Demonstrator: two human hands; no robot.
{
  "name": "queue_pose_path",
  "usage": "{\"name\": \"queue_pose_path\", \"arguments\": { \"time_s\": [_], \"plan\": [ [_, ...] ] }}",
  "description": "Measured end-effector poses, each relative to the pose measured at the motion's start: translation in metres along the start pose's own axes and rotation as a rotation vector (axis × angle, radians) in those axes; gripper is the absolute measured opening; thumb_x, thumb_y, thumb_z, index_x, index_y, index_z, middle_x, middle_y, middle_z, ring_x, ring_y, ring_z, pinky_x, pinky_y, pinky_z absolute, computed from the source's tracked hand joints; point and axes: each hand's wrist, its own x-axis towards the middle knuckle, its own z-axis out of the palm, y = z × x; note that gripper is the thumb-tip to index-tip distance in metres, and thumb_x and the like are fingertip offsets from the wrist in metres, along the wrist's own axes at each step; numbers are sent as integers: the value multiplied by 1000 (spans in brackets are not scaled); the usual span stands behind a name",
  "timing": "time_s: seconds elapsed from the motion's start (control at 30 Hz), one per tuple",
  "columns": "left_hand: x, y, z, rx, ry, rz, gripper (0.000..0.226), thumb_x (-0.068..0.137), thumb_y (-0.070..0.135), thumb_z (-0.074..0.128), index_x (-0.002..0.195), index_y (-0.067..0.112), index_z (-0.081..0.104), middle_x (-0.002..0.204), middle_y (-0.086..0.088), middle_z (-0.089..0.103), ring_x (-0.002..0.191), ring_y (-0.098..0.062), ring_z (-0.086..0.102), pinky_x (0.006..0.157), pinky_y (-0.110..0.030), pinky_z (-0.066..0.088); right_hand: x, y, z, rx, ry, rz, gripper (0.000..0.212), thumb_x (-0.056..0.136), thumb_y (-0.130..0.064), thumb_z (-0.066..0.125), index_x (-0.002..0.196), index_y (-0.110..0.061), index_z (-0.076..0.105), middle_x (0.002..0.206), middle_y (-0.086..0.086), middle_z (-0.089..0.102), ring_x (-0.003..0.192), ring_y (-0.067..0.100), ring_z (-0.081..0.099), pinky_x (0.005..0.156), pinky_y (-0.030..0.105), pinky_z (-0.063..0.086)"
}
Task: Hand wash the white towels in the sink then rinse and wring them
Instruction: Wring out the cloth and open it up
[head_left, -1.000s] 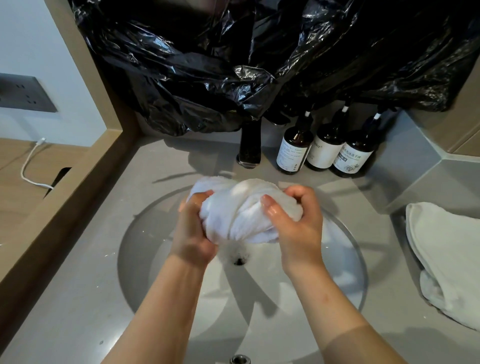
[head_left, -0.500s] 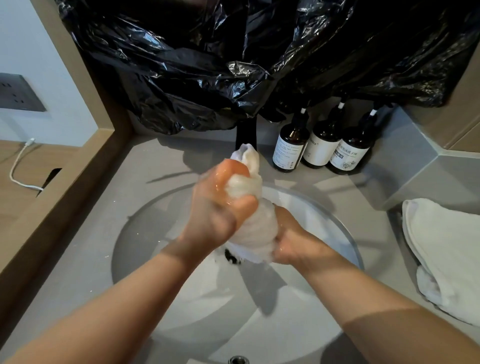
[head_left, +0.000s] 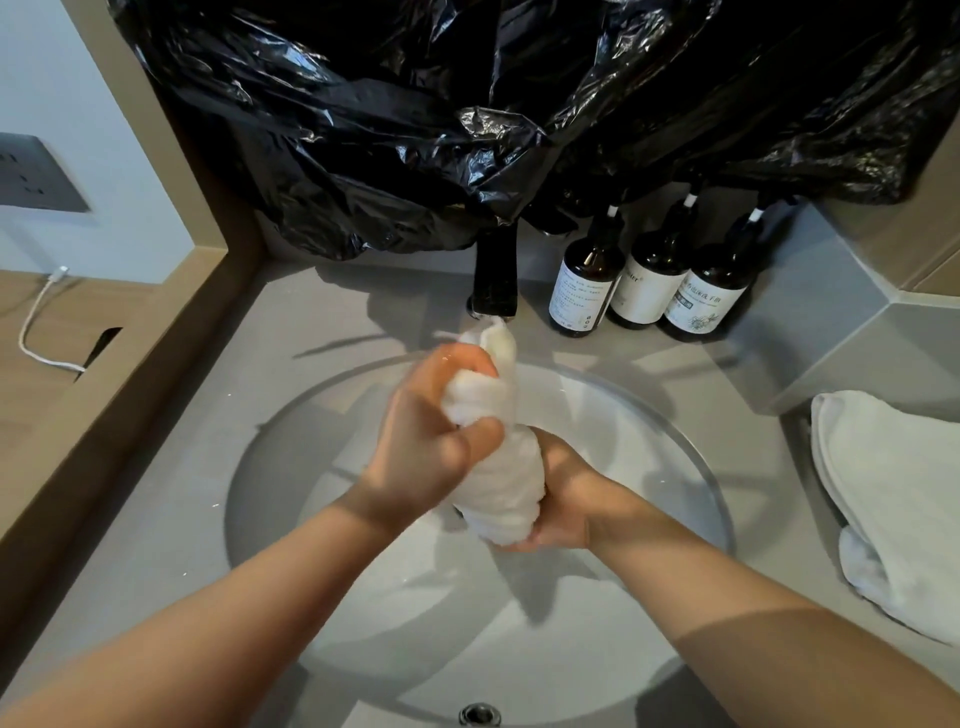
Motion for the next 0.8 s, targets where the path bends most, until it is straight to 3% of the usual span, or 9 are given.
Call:
{"name": "queue_pose_path", "arguments": {
  "time_s": [0.07, 0.13, 0.23, 0.33, 0.43, 0.5, 0.63, 0.7, 0.8],
  "plan": [
    [-1, -1, 0, -186, 64, -153, 54, 54, 16, 66, 97, 45, 51, 90, 28, 58, 89, -3, 57, 77, -21, 50, -4, 7, -9, -28, 67, -35, 42, 79, -53, 54, 92, -18, 73, 92, 9, 71, 77, 30, 67, 71, 49, 53],
    [-4, -6, -2, -307, 101, -281, 71, 57, 9, 62, 107, 55, 43, 90, 35, 60, 88, 4, 61, 75, -19, 54, -12, 13, -12, 69, 46, -111, 56, 79, -61, 54, 103, -14, 72, 105, 14, 71, 88, 36, 68, 78, 55, 51],
    [-8, -14, -9, -363, 85, -393, 62, 60, 11, 64, 108, 48, 51, 95, 23, 68, 90, -3, 67, 72, -26, 55, -18, 5, -11, 108, 135, -266, 44, 83, -50, 59, 111, -17, 64, 104, 9, 70, 92, 29, 66, 75, 43, 54],
    [-13, -20, -19, -476, -18, -556, 51, 58, 13, 67, 107, 25, 61, 96, -2, 71, 93, -23, 67, 72, -40, 56, -22, -8, -9, -7, 399, -529, 20, 85, -35, 65, 94, -19, 59, 91, 6, 66, 79, 25, 64, 63, 39, 55],
    [-16, -24, -27, -718, -104, -884, 75, 58, 40, 73, 127, 18, 55, 112, -14, 61, 89, -33, 65, 75, -55, 53, -25, -16, -8, -172, 633, -801, 26, 72, -32, 76, 77, -20, 54, 85, 4, 58, 75, 23, 55, 62, 33, 48],
    [-17, -24, -30, -801, -182, -1067, 73, 69, 64, 63, 125, 16, 60, 117, -16, 63, 91, -40, 65, 77, -60, 51, -28, -17, -4, -352, 705, -961, 28, 63, -35, 78, 74, -26, 53, 81, -2, 57, 78, 20, 54, 66, 31, 44],
    [-19, -34, -28, -845, -172, -1350, 88, 74, 78, 42, 128, 10, 53, 127, -28, 52, 109, -55, 50, 78, -70, 45, -41, -11, 9, -757, 742, -1171, 33, 68, -29, 80, 77, -36, 49, 95, -11, 55, 90, 10, 56, 79, 20, 42],
    [-23, -39, -22, -952, -144, -1359, 86, 76, 75, 42, 133, 10, 49, 123, -32, 53, 99, -58, 56, 71, -69, 48, -45, -7, 16, -888, 693, -1254, 35, 66, -25, 80, 77, -39, 49, 96, -21, 51, 98, 10, 54, 85, 15, 39],
    [-26, -42, -13, -1198, -119, -1274, 94, 81, 79, 29, 135, 6, 47, 123, -32, 57, 106, -55, 57, 86, -69, 43, -45, -3, 25, -949, 586, -1340, 27, 58, -42, 71, 74, -43, 50, 97, -27, 51, 102, 9, 53, 87, 12, 38]
  ]
}}
